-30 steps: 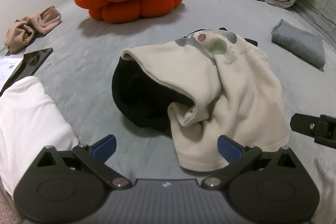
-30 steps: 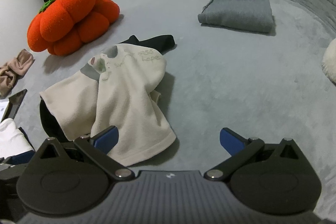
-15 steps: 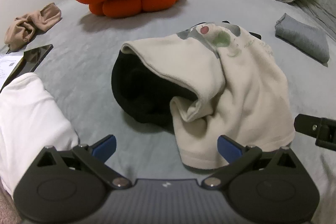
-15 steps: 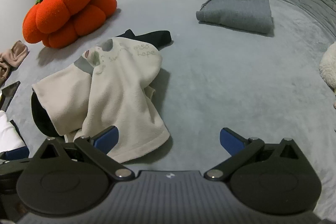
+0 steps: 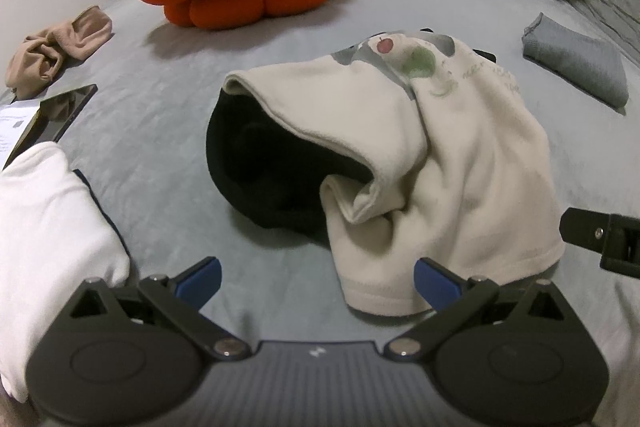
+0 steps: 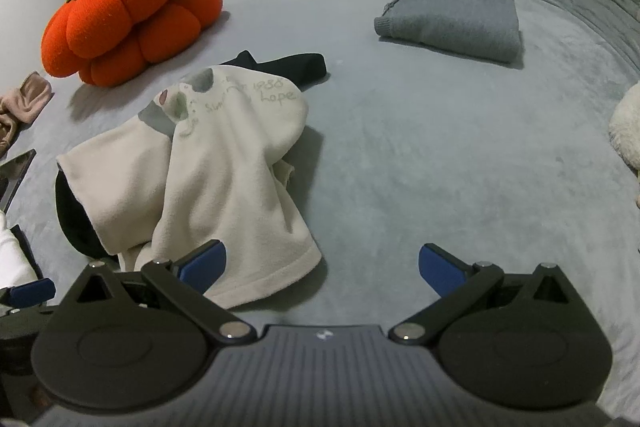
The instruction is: Fold clothes
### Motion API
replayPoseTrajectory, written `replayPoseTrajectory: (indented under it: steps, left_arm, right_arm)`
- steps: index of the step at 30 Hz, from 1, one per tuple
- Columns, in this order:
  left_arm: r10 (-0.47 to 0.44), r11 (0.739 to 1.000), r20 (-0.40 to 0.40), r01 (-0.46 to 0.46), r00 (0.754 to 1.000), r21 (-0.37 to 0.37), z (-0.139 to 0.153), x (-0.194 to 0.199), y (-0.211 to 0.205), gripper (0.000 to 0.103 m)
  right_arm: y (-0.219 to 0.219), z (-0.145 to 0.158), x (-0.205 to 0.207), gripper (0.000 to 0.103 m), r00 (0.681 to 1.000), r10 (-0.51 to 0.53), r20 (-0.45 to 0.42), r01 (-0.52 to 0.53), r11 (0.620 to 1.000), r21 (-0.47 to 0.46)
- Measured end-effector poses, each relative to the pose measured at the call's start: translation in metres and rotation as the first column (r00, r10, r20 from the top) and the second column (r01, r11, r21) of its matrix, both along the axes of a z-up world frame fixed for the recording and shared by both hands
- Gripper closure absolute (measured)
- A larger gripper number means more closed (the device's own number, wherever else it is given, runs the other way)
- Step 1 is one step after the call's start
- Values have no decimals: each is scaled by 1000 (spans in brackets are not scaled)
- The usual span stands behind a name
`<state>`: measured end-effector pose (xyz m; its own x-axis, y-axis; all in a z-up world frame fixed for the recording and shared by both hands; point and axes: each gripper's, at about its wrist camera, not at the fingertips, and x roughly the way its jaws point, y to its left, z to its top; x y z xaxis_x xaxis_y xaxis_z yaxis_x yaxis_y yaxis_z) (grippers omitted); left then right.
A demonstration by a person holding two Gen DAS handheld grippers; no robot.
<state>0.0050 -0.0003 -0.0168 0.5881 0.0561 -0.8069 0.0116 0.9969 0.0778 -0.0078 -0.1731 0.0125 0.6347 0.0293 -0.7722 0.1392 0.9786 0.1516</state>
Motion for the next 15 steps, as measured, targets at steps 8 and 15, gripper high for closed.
replayPoseTrajectory:
  steps: [8,15]
  left_arm:
    - [-2,1000,-7,2,1000,8,-2,1,-2,1]
    - [-11,1000,-18,11,1000,20,-3,1,-2,1]
  right_arm:
    - [0,0,0,0,1000,3,-2,-3,1000,0]
    - [0,-2,3,0,1000,1,-11,-1,1000,3]
